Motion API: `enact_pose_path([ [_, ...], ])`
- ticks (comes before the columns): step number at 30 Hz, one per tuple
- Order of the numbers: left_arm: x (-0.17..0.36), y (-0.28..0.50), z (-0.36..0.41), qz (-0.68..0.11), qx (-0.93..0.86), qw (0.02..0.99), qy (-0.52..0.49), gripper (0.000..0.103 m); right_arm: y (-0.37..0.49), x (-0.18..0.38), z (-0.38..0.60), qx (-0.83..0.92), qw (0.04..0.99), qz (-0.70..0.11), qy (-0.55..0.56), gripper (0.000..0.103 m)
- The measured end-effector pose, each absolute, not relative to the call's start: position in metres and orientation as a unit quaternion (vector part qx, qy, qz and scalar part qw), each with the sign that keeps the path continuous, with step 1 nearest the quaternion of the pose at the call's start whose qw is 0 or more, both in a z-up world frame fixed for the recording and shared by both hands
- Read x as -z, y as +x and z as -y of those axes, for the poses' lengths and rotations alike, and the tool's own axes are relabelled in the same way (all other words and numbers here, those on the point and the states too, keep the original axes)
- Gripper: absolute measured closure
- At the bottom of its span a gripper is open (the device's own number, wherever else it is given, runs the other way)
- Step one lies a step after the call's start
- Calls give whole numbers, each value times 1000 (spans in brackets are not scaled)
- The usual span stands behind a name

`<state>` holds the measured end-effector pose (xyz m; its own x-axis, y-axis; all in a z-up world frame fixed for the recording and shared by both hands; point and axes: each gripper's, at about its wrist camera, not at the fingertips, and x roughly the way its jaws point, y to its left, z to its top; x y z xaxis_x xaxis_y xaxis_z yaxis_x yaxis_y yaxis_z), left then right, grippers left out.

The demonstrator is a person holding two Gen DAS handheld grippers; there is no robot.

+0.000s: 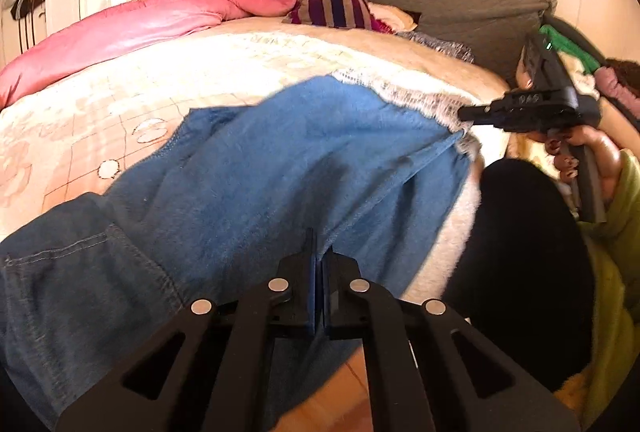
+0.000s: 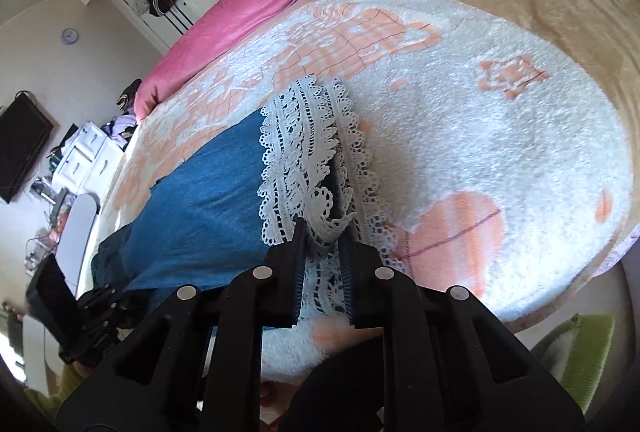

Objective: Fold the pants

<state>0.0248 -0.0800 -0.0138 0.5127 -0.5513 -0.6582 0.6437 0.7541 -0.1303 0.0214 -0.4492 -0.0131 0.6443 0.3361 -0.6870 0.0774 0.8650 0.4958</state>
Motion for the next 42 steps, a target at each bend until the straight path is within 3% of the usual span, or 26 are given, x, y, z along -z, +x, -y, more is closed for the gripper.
enact_pose_path([
  [8,17,8,80,-366,371,849,83,101,14,28,455,-55,856,-453,243,92],
  [9,21,9,82,-372,369,847,89,101,13,29,455,-46,857,-457,235,90],
  [11,25,11,83,-376,367,846,89,101,8,22,453,-13,868,-453,203,67],
  [15,29,14,79,-380,366,846,78,101,-8,-4,437,-50,901,-407,146,65],
  [21,29,14,79,-380,365,847,74,101,-21,-7,315,-200,888,-406,-88,65],
  [25,29,13,79,-379,366,847,74,101,-17,4,266,-225,866,-406,-187,61],
  [27,28,12,79,-378,367,847,74,101,-9,13,255,-219,857,-409,-227,63],
  [28,28,12,78,-377,367,847,74,101,-6,19,254,-218,850,-421,-229,93],
  [29,27,12,78,-377,368,847,73,101,-3,23,258,-223,842,-439,-219,103],
  [37,33,8,83,-389,385,831,95,94,-4,31,290,-249,821,-489,-159,103],
  [40,37,10,83,-396,383,829,94,93,-4,37,294,-254,819,-497,-132,97],
  [41,35,11,82,-397,382,830,90,88,-6,34,298,-259,821,-494,-121,90],
  [42,34,11,80,-397,384,829,87,76,-8,30,302,-263,824,-490,-111,85],
])
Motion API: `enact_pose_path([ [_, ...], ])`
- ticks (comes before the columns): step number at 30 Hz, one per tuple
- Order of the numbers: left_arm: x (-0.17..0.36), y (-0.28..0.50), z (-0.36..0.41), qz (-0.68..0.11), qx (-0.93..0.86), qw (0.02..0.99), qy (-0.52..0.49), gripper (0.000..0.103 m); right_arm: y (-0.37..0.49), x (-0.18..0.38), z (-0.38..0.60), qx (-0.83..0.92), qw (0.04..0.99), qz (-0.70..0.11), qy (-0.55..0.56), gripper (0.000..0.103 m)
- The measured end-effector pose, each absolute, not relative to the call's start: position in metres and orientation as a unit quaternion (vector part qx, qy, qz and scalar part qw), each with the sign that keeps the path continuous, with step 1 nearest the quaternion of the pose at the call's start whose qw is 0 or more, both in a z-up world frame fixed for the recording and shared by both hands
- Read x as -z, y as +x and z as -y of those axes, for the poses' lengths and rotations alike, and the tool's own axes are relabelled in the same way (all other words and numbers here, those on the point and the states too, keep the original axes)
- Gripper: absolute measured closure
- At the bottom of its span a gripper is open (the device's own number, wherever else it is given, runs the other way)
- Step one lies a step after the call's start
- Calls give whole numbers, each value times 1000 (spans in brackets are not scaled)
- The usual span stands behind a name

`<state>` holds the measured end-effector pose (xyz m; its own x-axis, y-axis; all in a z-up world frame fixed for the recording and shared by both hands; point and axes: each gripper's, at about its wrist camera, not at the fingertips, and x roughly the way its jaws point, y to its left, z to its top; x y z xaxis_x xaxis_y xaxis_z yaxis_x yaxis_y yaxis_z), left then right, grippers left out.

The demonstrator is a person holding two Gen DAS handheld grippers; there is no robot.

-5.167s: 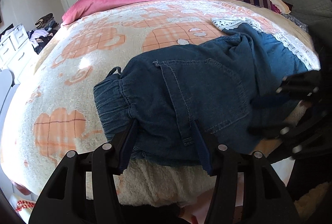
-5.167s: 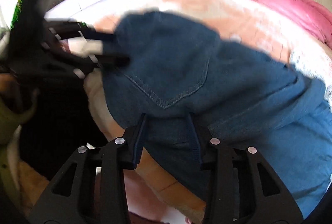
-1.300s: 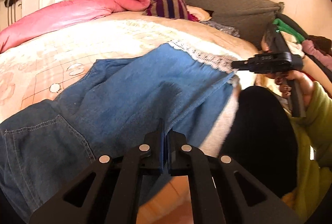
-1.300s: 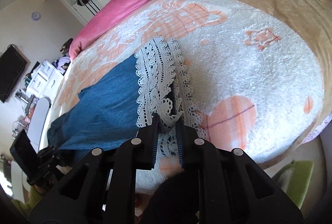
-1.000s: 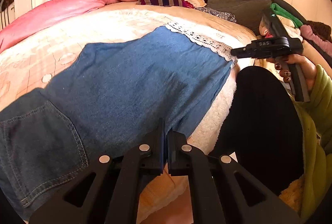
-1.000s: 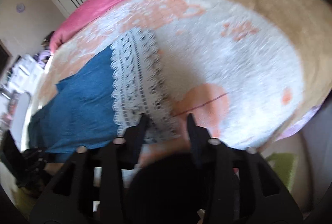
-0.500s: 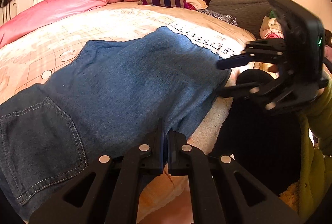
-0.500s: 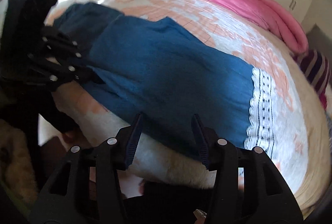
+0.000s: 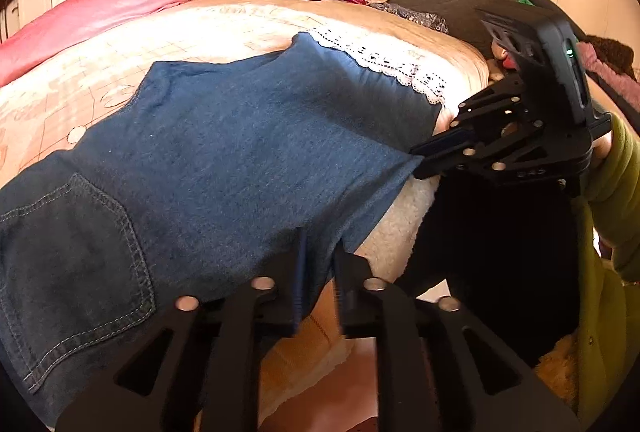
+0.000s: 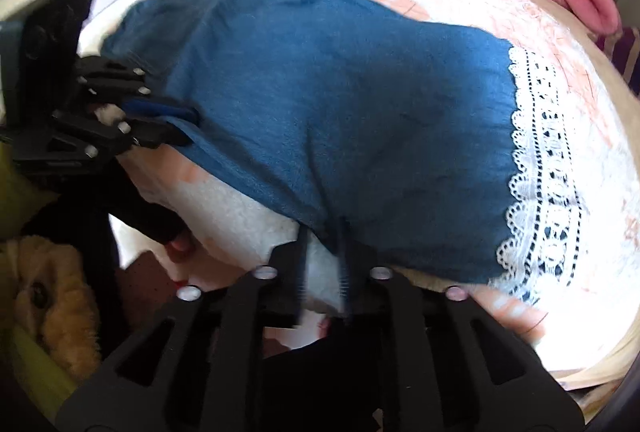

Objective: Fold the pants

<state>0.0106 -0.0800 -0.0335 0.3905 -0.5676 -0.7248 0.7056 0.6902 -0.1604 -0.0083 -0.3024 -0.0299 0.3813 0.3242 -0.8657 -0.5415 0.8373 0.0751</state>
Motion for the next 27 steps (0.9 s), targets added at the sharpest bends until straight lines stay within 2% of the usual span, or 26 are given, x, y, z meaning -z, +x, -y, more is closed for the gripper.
enact_pose_path([
  [1,32,10,78,-395,384,830,85,70,-12,25,311,-262,830,-483,-97,74],
  [2,29,8,76,-394,382,832,84,61,-14,19,322,-257,837,-476,-81,68],
  [7,1,2,48,-364,354,860,60,56,-16,-10,393,-168,890,-424,9,67],
  [9,-11,2,30,-353,323,877,45,47,-9,-12,420,-117,898,-423,30,66],
  [15,-19,19,-27,-361,179,915,19,46,17,5,449,-91,887,-449,59,65],
  [16,-14,26,-32,-374,151,915,14,46,23,9,443,-96,883,-456,60,66],
  [17,-7,33,-37,-385,128,914,17,46,26,16,440,-97,878,-466,59,84],
  [18,2,41,-41,-397,107,911,18,46,29,23,436,-95,871,-479,45,92],
  [22,14,55,-52,-398,93,912,-5,46,23,18,434,-73,876,-476,15,94],
  [27,20,67,-61,-391,92,916,-21,47,17,27,441,-62,879,-473,26,90],
])
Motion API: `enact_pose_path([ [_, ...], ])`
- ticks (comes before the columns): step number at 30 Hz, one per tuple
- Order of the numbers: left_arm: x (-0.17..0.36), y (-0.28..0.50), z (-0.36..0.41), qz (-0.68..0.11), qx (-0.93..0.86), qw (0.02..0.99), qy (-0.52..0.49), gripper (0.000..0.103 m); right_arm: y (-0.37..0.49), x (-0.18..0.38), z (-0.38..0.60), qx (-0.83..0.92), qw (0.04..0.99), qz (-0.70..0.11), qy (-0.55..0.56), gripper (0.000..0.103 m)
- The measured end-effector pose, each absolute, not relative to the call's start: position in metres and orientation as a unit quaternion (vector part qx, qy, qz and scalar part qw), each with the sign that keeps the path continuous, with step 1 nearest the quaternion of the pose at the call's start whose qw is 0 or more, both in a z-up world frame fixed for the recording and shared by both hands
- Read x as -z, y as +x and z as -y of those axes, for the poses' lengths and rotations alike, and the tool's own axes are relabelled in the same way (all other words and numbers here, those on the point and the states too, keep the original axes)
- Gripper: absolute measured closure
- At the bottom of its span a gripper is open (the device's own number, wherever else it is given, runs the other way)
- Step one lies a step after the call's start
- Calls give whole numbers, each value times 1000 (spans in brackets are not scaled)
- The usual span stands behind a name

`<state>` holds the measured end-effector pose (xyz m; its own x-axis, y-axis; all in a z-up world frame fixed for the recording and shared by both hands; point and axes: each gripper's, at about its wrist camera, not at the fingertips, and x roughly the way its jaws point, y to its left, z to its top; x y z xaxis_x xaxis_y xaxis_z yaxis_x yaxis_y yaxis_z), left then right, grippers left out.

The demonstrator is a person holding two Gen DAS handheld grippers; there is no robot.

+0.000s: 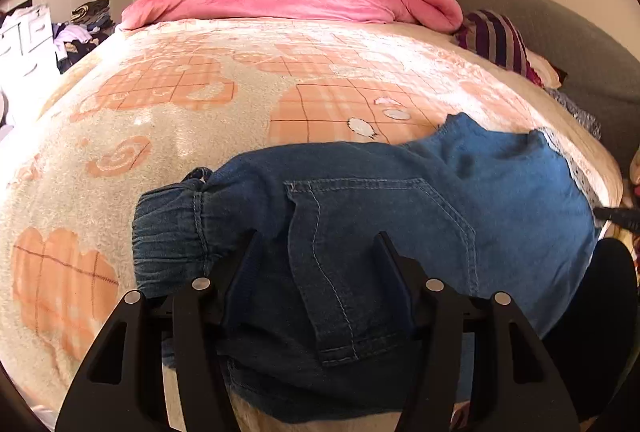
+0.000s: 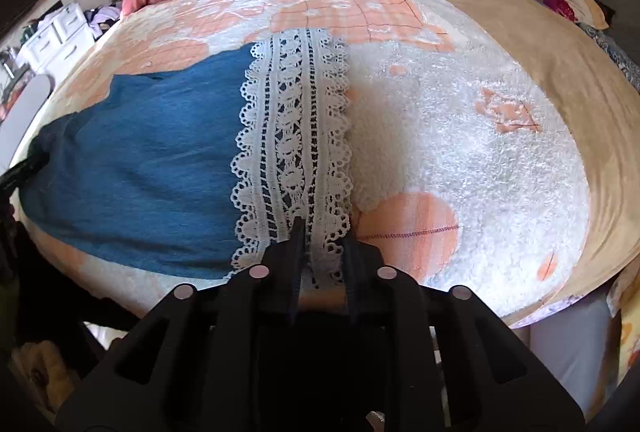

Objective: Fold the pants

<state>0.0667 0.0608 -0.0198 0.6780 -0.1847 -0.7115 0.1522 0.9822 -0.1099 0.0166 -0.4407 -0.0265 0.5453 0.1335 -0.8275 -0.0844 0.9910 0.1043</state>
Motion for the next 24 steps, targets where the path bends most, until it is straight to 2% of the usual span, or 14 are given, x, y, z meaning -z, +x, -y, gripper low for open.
enact_pose_path([
  [3,21,68,-62,-384,94,918,-23,47,19,26,436,-54,880,-471,20,86],
  [4,21,69,-62,-382,94,919,-25,47,18,25,436,-53,881,-470,22,80],
  [5,20,67,-62,-380,95,920,-26,47,16,22,438,-47,883,-466,24,69],
  [6,19,65,-62,-377,96,921,-27,47,12,17,441,-40,887,-459,30,64],
  [13,-7,34,-23,-362,136,922,9,46,-2,-9,420,-78,909,-409,16,57],
  [19,-16,35,24,-369,203,907,22,46,27,-14,349,-167,895,-412,-27,41],
  [24,-22,64,47,-377,229,897,18,46,57,-7,313,-193,881,-432,-31,38],
])
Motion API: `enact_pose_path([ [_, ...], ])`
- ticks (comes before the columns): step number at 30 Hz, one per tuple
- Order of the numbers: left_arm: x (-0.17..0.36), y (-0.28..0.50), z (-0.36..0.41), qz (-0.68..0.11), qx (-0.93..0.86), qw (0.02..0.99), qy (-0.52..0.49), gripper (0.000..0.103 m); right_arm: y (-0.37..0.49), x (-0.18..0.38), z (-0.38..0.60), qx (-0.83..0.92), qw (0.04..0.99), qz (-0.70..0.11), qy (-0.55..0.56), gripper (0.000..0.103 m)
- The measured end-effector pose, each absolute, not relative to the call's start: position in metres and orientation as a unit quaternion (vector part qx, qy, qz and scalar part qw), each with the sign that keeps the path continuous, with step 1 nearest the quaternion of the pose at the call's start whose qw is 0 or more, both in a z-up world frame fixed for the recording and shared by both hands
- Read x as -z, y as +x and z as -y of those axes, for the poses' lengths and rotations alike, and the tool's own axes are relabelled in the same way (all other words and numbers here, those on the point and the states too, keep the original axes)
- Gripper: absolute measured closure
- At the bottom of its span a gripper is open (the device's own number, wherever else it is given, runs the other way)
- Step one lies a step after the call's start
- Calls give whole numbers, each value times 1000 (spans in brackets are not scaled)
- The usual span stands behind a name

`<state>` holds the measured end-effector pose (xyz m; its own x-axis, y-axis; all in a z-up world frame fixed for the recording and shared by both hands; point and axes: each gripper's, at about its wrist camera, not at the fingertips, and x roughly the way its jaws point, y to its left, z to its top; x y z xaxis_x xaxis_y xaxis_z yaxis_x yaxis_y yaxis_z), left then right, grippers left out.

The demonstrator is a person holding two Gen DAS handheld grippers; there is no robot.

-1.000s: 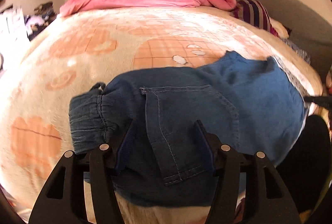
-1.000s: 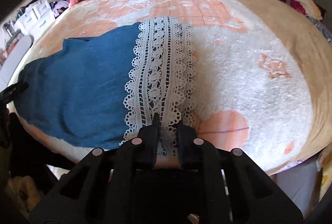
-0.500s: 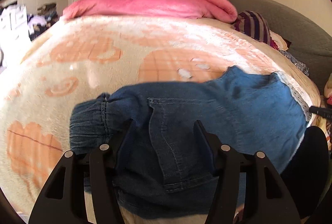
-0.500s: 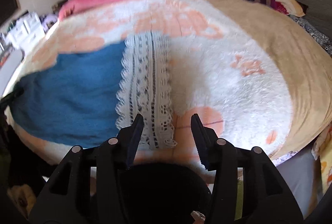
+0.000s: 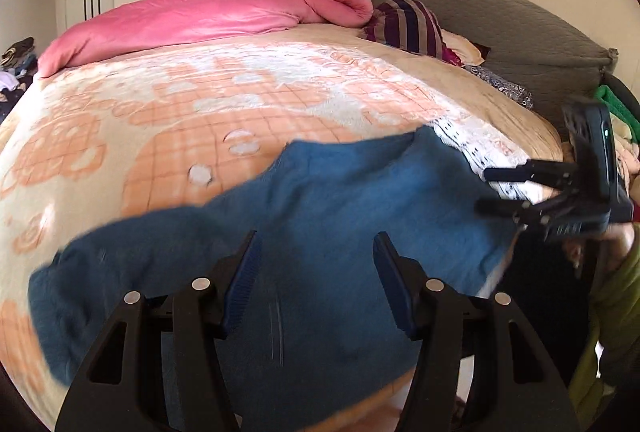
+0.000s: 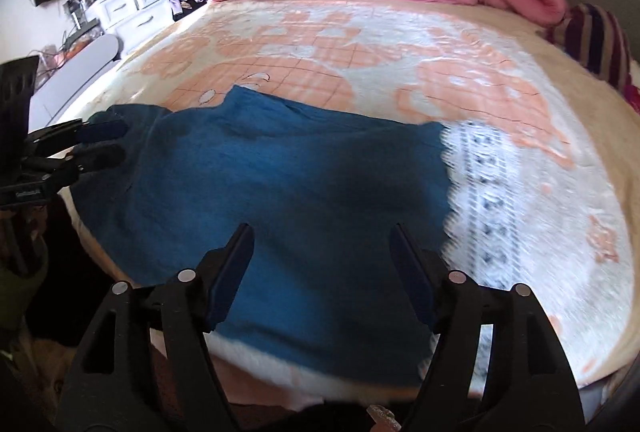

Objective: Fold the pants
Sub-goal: 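Release the hem with the right gripper while the left gripper grasps the denim edge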

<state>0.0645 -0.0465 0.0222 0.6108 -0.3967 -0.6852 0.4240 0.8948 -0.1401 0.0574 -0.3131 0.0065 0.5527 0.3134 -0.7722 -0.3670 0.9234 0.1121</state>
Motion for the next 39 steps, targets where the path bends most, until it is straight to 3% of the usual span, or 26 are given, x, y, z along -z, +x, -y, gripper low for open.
enact_pose_path([
  [9,-17,144,74,-414,230,880,46,46,83,19,323,-138,874,-466,-5,33],
  [16,17,201,92,-472,245,846,25,46,83,25,338,-135,873,-469,28,30],
  [17,22,204,95,-478,256,840,19,53,83,26,338,-135,872,-470,28,30],
  [18,25,206,97,-480,263,836,15,81,84,27,338,-135,871,-472,30,30],
  [19,27,207,100,-482,271,833,13,93,84,27,339,-135,870,-473,31,30],
  [20,25,208,100,-478,276,834,7,99,85,27,340,-136,870,-473,35,30],
  [24,16,225,83,-453,268,849,-56,99,84,29,350,-140,867,-473,65,30],
  [31,37,233,82,-462,236,854,-43,94,82,23,352,-145,871,-462,79,29],
  [34,22,223,73,-434,247,865,-55,85,74,0,382,-147,895,-399,137,29],
  [36,17,217,69,-427,253,866,-59,73,78,-13,399,-104,913,-377,111,29],
  [39,16,214,68,-431,260,862,-63,73,101,-17,424,-76,910,-395,106,29],
])
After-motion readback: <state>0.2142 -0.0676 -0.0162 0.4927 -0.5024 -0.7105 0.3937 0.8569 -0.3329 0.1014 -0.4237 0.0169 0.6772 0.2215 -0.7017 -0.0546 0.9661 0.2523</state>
